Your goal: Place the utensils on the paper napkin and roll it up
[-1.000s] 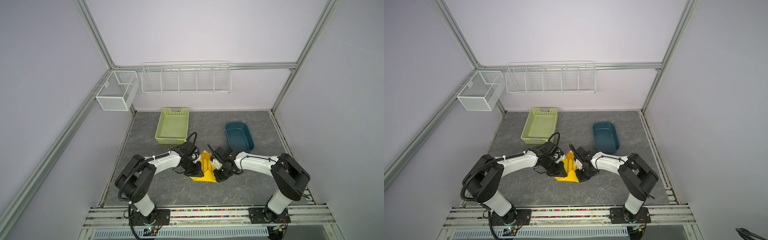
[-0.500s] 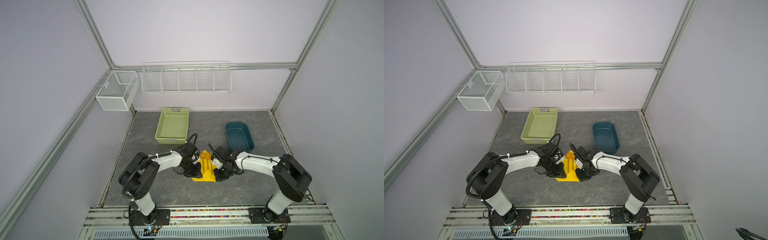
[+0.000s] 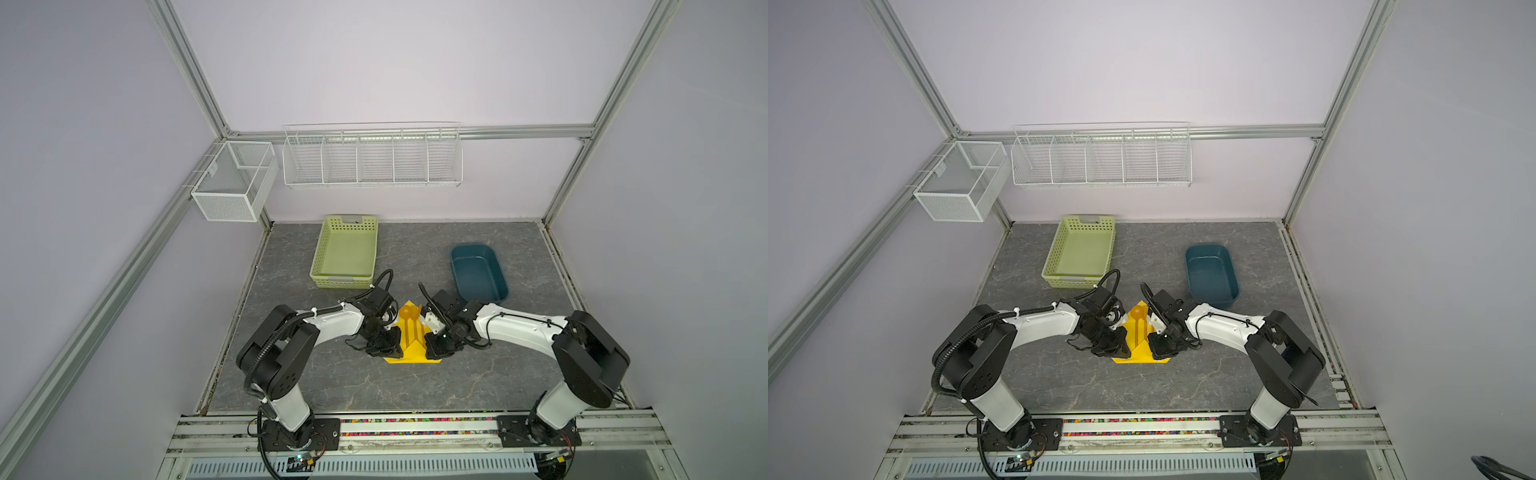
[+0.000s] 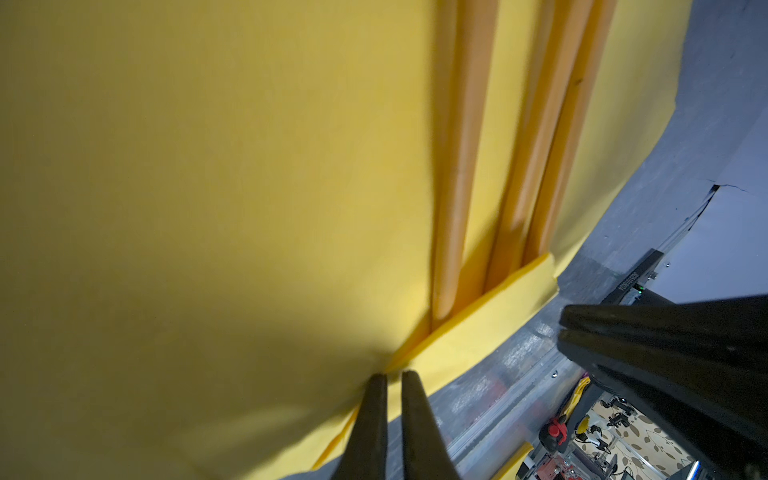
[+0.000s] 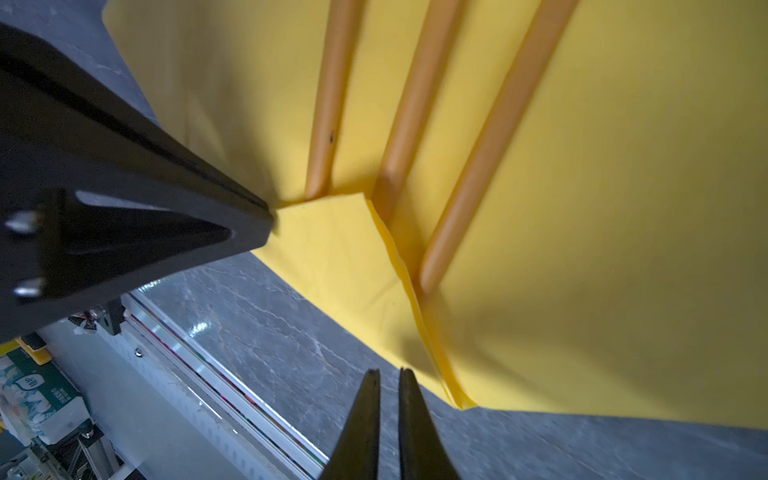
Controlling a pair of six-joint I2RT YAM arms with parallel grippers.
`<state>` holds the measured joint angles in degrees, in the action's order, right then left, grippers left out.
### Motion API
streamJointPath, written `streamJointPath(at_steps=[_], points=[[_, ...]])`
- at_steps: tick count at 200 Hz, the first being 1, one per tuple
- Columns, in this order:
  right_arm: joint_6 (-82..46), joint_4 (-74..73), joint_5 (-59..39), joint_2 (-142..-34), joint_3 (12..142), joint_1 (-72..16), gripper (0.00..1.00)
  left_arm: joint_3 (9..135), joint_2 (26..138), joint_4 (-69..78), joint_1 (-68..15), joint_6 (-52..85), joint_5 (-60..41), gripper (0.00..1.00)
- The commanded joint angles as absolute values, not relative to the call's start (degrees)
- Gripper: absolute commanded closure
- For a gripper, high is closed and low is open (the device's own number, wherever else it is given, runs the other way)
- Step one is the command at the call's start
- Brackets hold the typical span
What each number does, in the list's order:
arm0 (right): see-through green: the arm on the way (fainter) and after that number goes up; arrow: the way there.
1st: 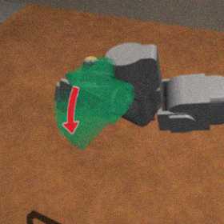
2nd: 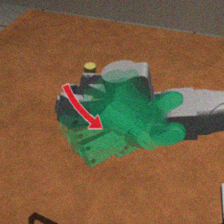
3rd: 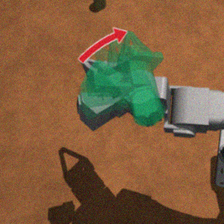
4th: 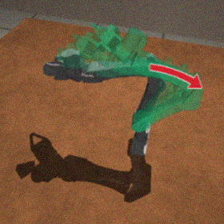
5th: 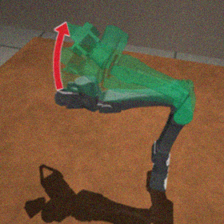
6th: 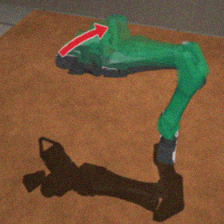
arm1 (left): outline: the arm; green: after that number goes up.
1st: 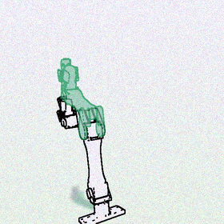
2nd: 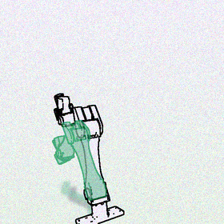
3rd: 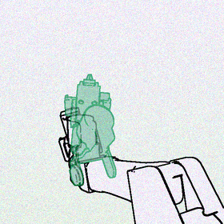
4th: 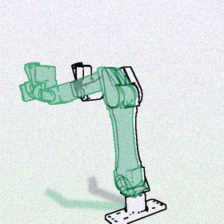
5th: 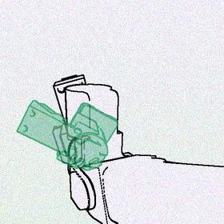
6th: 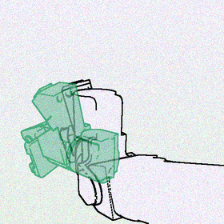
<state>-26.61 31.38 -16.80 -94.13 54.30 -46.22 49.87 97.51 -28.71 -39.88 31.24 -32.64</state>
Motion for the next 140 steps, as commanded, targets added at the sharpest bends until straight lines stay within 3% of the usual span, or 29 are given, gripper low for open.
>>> streamJointPath(at_steps=[1,50,87,140], points=[[-28.7,29.9,-17.5,-95.4,52.9,-46.0,0.87,48.5,97.4,-29.5,-40.1,31.6,-30.3,0.89],[-29.8,28.3,-17.8,-95.5,52.7,-46.0,0.90,48.5,97.2,-29.6,-40.1,31.7,-30.2,0.90],[-30.7,21.5,-27.1,-95.0,51.9,-46.3,0.90,48.5,97.3,-29.6,-40.1,31.8,-30.1,0.91],[-31.9,20.9,-26.0,-98.5,51.2,-47.1,0.90,48.8,96.9,-29.6,-40.1,32.1,-30.0,0.91]])
